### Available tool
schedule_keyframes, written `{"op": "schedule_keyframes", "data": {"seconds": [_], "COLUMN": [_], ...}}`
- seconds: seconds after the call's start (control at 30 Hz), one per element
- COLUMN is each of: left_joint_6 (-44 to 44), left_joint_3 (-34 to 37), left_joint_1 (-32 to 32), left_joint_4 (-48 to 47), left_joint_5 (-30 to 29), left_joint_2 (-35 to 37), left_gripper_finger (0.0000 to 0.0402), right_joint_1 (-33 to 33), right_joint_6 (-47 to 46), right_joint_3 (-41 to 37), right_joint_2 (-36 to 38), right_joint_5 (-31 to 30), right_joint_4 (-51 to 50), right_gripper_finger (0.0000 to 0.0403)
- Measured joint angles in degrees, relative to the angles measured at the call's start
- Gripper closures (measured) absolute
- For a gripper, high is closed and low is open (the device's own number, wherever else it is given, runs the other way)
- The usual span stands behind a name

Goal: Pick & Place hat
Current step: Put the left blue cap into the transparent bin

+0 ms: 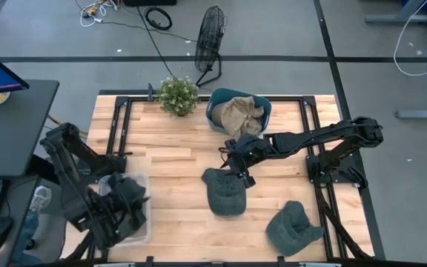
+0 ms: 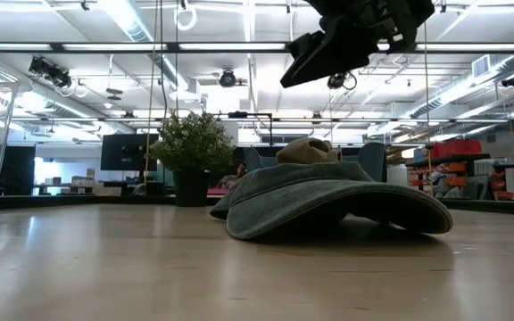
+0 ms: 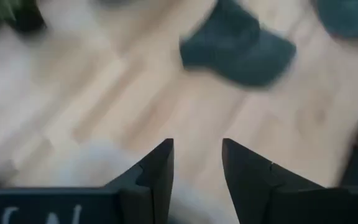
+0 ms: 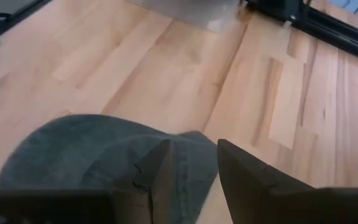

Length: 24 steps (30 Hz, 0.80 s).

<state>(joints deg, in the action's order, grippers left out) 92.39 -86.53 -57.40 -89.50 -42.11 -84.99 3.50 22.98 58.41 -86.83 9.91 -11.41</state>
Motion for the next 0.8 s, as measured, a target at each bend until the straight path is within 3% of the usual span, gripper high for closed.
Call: {"op": "schedule_keyframes", "data": {"seconds": [0.27,0.43,0.57,0.63,0.8], "left_joint_6": [-20.48,-34.63,-48.52,-57.83,-77.98], "left_joint_3": [2.07,2.66,2.66,2.66,2.66], "left_joint_1": [13.61,25.36,35.84,41.02,52.14], "left_joint_4": [2.18,4.30,11.70,17.78,34.20], "left_joint_5": [-2.58,-4.41,-3.38,1.96,22.11], "left_joint_2": [-0.09,-0.11,-0.11,-0.11,-0.66], "left_gripper_finger": [0.0227,0.0194,0.0187,0.0190,0.0202], "right_joint_1": [3.76,5.65,7.10,7.80,9.74], "right_joint_6": [-3.27,-6.26,-10.91,-13.26,-18.78], "right_joint_3": [0.00,0.00,0.00,0.00,0.00], "right_joint_2": [0.01,0.02,0.02,0.00,0.02], "right_joint_5": [0.01,-0.03,-2.71,-4.58,-7.48], "right_joint_4": [-0.27,-1.33,-2.86,-5.08,-10.95], "right_gripper_finger": [0.0234,0.0195,0.0176,0.0173,0.0176]}}
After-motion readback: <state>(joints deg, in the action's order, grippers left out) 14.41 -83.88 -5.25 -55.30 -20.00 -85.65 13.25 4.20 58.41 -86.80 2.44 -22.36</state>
